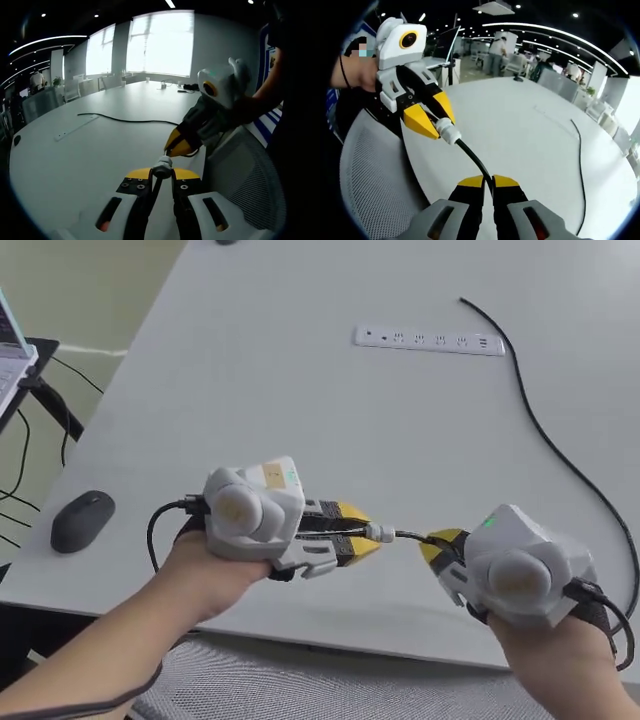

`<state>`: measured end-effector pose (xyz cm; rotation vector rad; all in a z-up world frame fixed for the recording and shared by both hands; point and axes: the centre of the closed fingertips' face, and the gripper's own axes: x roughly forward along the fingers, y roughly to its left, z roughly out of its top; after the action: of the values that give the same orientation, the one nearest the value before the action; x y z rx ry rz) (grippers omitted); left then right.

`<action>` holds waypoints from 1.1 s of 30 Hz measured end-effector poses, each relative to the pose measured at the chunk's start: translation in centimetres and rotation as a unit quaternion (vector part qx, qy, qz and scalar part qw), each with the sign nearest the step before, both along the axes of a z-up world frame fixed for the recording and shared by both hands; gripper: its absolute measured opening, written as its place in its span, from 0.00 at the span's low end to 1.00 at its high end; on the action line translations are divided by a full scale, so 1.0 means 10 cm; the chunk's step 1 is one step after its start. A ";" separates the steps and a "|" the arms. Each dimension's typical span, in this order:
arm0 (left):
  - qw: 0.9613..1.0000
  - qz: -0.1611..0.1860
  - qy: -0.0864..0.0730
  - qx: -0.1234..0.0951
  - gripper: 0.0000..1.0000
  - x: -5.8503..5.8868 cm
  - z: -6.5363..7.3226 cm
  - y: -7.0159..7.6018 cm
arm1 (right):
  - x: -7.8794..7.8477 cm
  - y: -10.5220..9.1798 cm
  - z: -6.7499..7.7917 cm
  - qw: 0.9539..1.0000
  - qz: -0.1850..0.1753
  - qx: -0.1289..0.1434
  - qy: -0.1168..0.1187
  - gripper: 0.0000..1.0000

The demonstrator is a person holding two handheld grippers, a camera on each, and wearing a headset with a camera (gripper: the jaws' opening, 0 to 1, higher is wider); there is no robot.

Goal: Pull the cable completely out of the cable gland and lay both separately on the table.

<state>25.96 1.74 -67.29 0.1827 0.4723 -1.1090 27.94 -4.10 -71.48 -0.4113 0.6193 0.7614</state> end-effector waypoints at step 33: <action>1.000 0.009 -0.005 -0.001 0.15 0.02 0.00 0.01 | -0.03 -0.31 -0.30 0.991 -0.104 0.053 0.063 0.01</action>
<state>26.14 1.83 -67.28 0.1816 0.4621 -1.0899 27.64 -7.22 -74.45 -0.1984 0.7246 0.6207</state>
